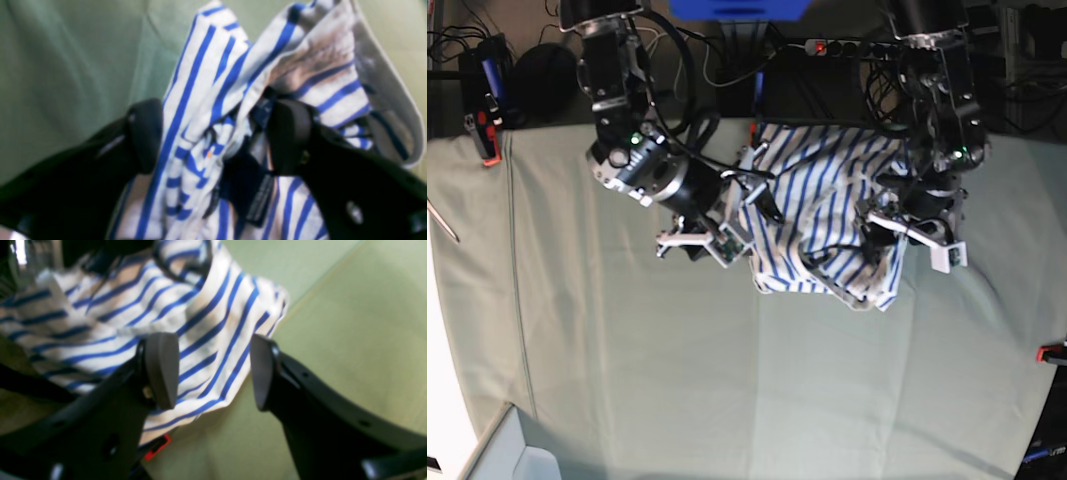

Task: Layout the t-shirt on the table in an organized manner, then fold the t-shirt properly
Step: 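Grasp the bundle edge with the left gripper and pull it flat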

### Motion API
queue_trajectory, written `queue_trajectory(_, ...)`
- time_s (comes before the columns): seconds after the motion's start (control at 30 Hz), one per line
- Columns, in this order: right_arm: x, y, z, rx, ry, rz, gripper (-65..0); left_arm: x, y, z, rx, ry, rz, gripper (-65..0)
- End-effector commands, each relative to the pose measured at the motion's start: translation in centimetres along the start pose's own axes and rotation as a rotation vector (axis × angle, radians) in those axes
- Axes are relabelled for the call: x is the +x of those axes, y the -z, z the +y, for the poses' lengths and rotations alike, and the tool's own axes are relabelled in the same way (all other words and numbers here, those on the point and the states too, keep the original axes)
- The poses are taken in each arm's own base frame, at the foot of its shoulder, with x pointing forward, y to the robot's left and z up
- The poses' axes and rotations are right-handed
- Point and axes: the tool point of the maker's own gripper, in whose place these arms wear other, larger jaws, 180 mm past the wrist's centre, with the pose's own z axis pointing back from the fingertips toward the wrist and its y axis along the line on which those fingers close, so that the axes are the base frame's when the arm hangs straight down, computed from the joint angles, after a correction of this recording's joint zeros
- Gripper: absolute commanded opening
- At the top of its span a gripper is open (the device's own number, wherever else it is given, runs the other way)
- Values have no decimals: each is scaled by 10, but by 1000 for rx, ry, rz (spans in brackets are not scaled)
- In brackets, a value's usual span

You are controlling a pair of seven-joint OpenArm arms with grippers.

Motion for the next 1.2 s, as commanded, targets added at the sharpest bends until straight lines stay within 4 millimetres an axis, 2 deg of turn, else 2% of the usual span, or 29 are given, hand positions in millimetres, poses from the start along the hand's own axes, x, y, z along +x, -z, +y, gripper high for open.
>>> queue_trajectory(0.0, 18, -3, 2, 8, -7, -63, -309, 15, 1, -5, -20, 6, -44, -285)
queue_trajectory(0.2, 15, -7, -1, 2, -19, -56, -310, 31, 11, -11, -34, 0, -70, -650)
queue_trajectory(0.33, 10, -8, 1, 5, -14, -46, -310, 38, 13, -10, -35, -8, -84, -650)
queue_trajectory(0.5, 8, -11, -7, -18, -5, -42, -310, 60, 5, 10, -26, 19, -119, -648)
queue_trajectory(0.67, 6, -12, -11, -29, 4, -41, -310, 80, -6, 40, -37, -39, -152, -646)
queue_trajectory(0.73, 6, -12, -10, -27, 3, -41, -310, 67, 0, 47, -46, -94, -120, -645)
queue_trajectory(0.8, 7, -11, -8, -23, 6, -44, -310, 48, 10, 46, -51, -112, -60, -645)
queue_trajectory(0.9, 5, -11, -5, -17, 12, -39, -310, 33, 23, 41, -60, -119, -5, -630)
queue_trajectory(0.97, 4, -11, -4, -15, 12, -38, -310, 28, 26, 42, -60, -133, 8, -573)
queue_trajectory(1.1, 4, -12, -3, -14, 16, -40, -310, 27, 26, 40, -64, -140, 7, -379)
queue_trajectory(1.17, 12, -12, -1, -16, 13, -60, -310, 27, 25, 42, -63, -141, 7, -305)
